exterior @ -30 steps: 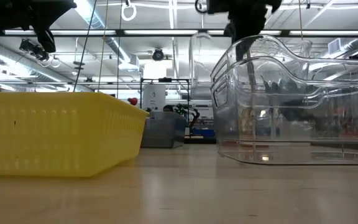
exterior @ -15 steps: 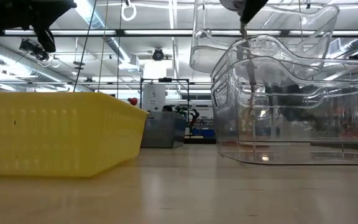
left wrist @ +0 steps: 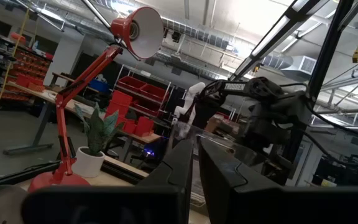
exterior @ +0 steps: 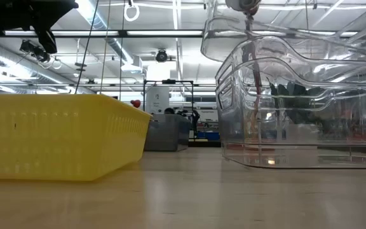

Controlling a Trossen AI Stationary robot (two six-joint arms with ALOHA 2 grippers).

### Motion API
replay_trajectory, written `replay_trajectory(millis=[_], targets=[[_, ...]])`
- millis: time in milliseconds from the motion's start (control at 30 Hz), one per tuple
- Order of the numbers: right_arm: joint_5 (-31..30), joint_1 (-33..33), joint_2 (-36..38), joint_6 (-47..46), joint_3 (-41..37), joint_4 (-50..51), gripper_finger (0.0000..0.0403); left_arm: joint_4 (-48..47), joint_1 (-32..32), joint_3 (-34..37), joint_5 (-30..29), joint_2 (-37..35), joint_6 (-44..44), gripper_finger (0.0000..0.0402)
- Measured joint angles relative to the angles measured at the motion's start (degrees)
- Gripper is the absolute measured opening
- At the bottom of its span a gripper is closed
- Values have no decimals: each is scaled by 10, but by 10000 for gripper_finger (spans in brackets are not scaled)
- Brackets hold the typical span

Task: Stack baskets by color
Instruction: Stack the top transparent bin on top of the bottom transparent bin

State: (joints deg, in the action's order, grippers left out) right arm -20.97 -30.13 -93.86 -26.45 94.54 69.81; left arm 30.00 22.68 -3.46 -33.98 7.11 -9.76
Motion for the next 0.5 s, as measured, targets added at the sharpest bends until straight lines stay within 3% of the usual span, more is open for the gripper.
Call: replay_trajectory(millis=[500], targets=[[-38,-76,0,-78,-13,-4,6,1,0,0,0,0,0,33]])
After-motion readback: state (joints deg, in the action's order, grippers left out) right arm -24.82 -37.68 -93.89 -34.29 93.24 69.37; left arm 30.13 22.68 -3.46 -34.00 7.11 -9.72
